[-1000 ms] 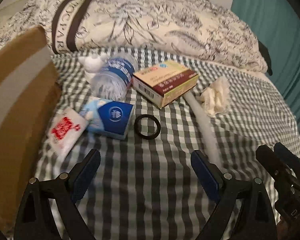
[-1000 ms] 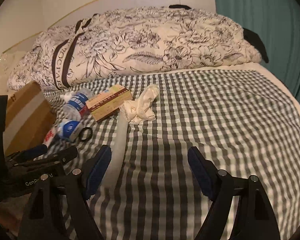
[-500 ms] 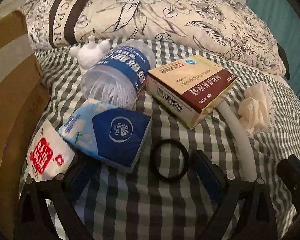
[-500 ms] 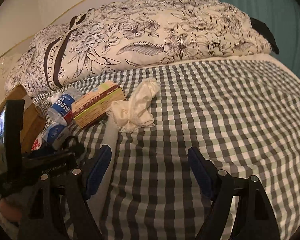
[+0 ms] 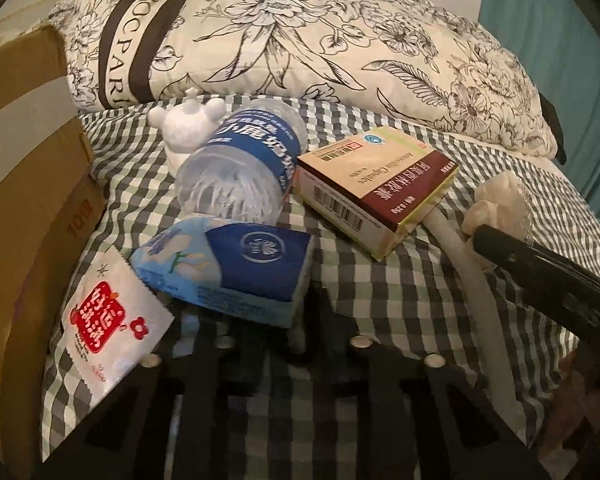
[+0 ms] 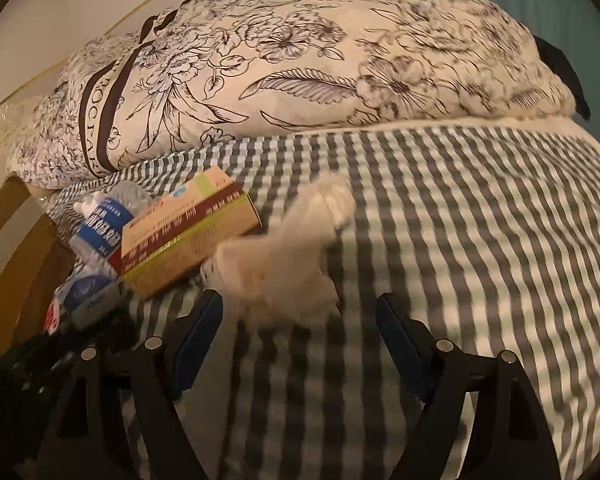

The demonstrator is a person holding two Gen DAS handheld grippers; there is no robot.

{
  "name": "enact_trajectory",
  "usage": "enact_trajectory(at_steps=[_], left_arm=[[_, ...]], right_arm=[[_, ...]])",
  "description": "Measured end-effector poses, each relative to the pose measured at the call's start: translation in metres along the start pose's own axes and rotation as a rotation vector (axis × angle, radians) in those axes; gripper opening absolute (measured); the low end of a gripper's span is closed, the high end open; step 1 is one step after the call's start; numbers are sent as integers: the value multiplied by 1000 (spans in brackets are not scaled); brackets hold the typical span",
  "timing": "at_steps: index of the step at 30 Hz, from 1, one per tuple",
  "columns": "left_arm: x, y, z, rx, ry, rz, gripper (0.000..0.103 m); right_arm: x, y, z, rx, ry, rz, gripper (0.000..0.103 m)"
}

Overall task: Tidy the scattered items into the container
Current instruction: 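Grasp the crumpled white tissue with the right gripper while the left grasps the black ring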

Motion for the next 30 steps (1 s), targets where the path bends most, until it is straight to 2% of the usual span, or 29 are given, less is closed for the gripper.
enact_trajectory(at_steps=[1, 3, 4, 6, 12, 18, 30], left_arm=[[-1, -1, -1, 0, 4, 1, 10], [1, -3, -2, 0, 17, 0, 7], [1, -5, -4, 1, 28, 4, 7], [0, -7, -7, -1, 35, 5, 7], [-1, -23, -19, -22, 74, 29, 6], [-5, -60, -32, -35, 68, 22, 6], [8, -173, -31, 59, 115, 0, 6]], right_arm=[[-1, 4, 1, -8, -1, -2, 76], [-1, 14, -1, -42, 7, -6, 37], [0, 15, -2, -48, 10, -10, 33], [1, 9, -4, -39, 25, 26, 10], [12, -23, -20, -39, 72, 55, 10], [14, -73, -40, -36, 66, 63, 10], [-19, -182, -73, 7, 30, 81, 10]])
Point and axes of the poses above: each gripper's, at about its wrist camera, not at the fingertips, and y roughly the way its jaws point, x to its right, z to its top, the point moved 8 cm from there along y, roughly the way its jaws point, and after that the axes turned 8 degrees about y, right-handed, at the moved point
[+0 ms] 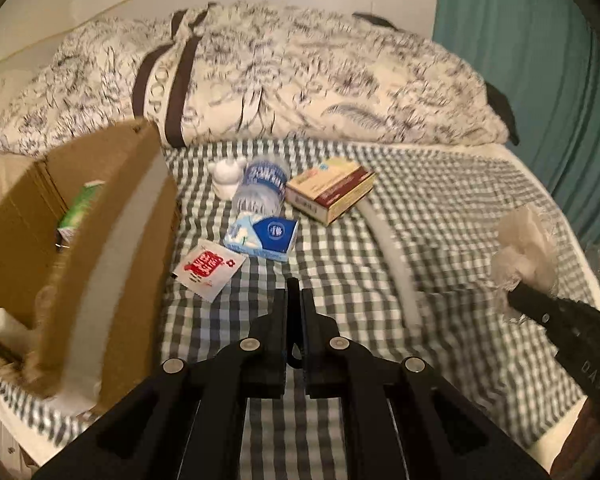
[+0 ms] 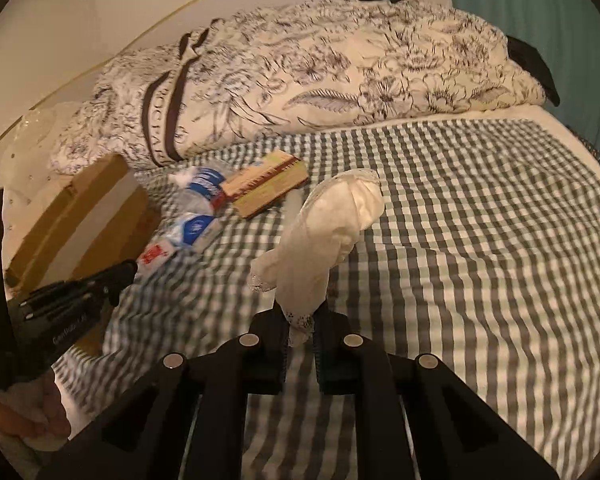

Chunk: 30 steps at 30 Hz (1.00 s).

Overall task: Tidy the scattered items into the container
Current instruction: 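Grasp the crumpled white tissue with the right gripper while the left grasps the black ring, then carry the tissue and black ring to the cardboard box and release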

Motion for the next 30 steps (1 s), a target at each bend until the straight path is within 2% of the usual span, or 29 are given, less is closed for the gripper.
enact_trajectory(at_steps=[7, 14, 21, 30], left_arm=[[-5, -60, 3, 59, 6, 9, 6], [-31, -105, -3, 95, -20, 32, 6], [-78, -132, -10, 108, -65, 70, 6], [-162, -152, -7, 127, -120, 152, 6]], right_arm=[[-34, -58, -7, 45, -35, 3, 10], [-78, -100, -18, 86, -93, 21, 10], [-142, -114, -23, 100, -182, 61, 10], [-239, -98, -12, 91, -252, 193, 11]])
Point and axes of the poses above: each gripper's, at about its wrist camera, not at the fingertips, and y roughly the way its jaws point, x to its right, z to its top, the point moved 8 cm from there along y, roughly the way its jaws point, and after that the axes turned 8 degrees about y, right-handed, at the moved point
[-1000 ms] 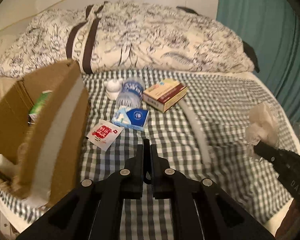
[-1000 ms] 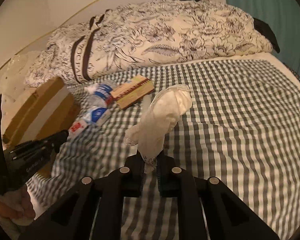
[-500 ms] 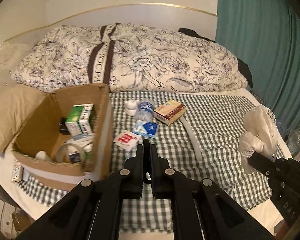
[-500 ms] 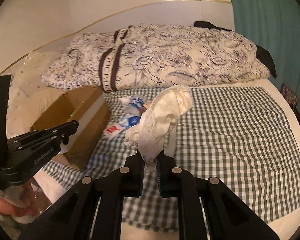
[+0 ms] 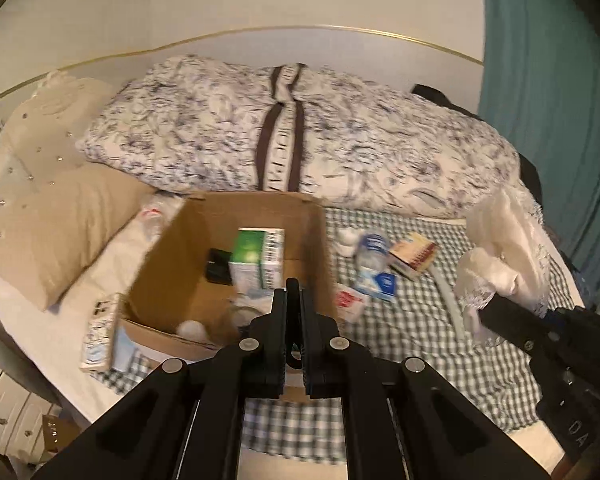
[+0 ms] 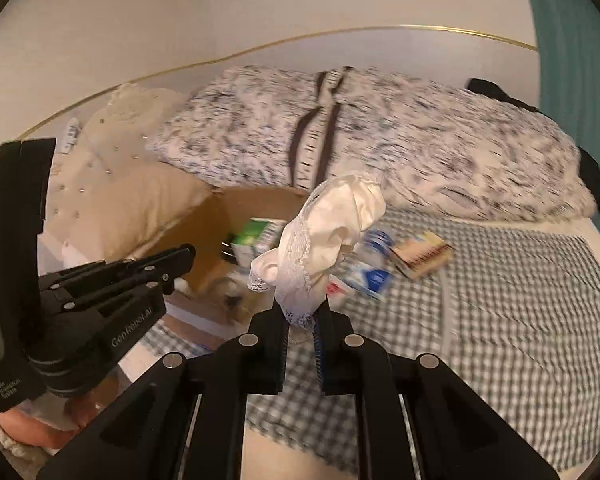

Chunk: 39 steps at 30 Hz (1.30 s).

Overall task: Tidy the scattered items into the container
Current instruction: 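Carry the tissue and black ring to the cardboard box and release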

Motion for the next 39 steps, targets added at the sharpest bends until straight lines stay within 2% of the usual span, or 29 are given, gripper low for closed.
enact_trajectory(at_steps=[7, 14, 22, 31, 33, 34, 35, 36, 37, 38, 39], left_arm=[[-48, 14, 5, -6, -41, 48, 6], [-74, 44, 2, -41, -70, 70, 6], [-90, 80, -8, -96, -98, 78, 6], [-90, 114, -19, -140, -102, 66, 6], [-92, 116, -19, -136, -110, 84, 10], [-94, 117, -19, -130, -122, 92, 21], [-97, 116, -18, -124, -140, 93, 44], [-100, 115, -17, -117, -156, 100, 58], [-104, 112, -15, -100, -175, 119, 77], [-107, 110, -15, -86, -184, 129, 83], [-110, 107, -14, -74, -194, 140, 84]], right_arm=[[-37, 29, 16, -17, -46, 50, 11], [-60, 62, 16, -60, -78, 83, 12], [-70, 106, 9, -120, -95, 79, 12], [-65, 149, -4, -186, -90, 76, 13], [-63, 154, -5, -189, -88, 79, 13], [-62, 153, -4, -169, -79, 84, 14], [-62, 150, 0, -140, -63, 104, 19], [-62, 148, 3, -120, -49, 125, 28], [-61, 145, 6, -101, -35, 140, 33], [-59, 142, 10, -79, -23, 143, 45], [-58, 140, 14, -61, -17, 142, 51]])
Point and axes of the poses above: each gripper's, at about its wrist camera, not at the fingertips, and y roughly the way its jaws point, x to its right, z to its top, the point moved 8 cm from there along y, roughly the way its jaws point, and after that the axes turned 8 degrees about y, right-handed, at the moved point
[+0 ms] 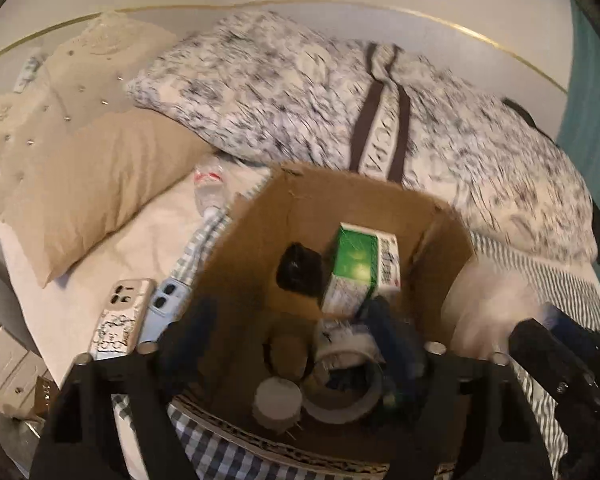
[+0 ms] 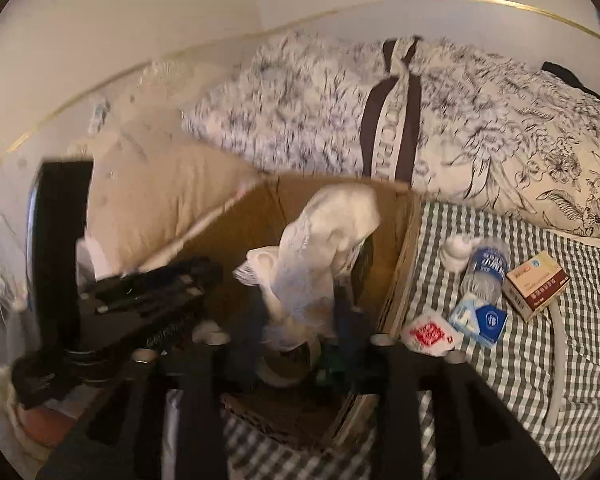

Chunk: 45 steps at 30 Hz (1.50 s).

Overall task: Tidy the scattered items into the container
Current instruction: 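Carry the tissue and black ring to the cardboard box and release, then move both grippers back over the cloth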

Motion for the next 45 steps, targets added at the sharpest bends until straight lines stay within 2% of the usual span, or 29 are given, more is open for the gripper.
enact_trajectory(at_steps=[12, 23, 26, 31, 34, 36, 38, 45], left_arm=[[1, -23, 3, 9, -7, -1, 91], [49, -68, -14, 39, 73, -27, 95], [62, -85, -16, 66, 85, -35, 103], [85, -109, -19, 105, 103, -60, 103], [103, -117, -26, 105, 122, -80, 103], [117, -121, -32, 105, 144, -92, 103], [133, -123, -40, 101, 170, -99, 103], [181, -121, -68, 85, 275, -117, 103]], right_arm=[[4, -22, 12, 35, -4, -23, 52], [17, -77, 3, 83, -1, -78, 53], [29, -98, -2, 106, 11, -102, 54], [57, -138, -8, 136, 78, -128, 56], [74, -165, -12, 165, 91, -170, 68], [86, -182, -17, 180, 96, -199, 80], [95, -194, -21, 200, 105, -221, 86], [137, -213, -51, 191, 176, -273, 89]])
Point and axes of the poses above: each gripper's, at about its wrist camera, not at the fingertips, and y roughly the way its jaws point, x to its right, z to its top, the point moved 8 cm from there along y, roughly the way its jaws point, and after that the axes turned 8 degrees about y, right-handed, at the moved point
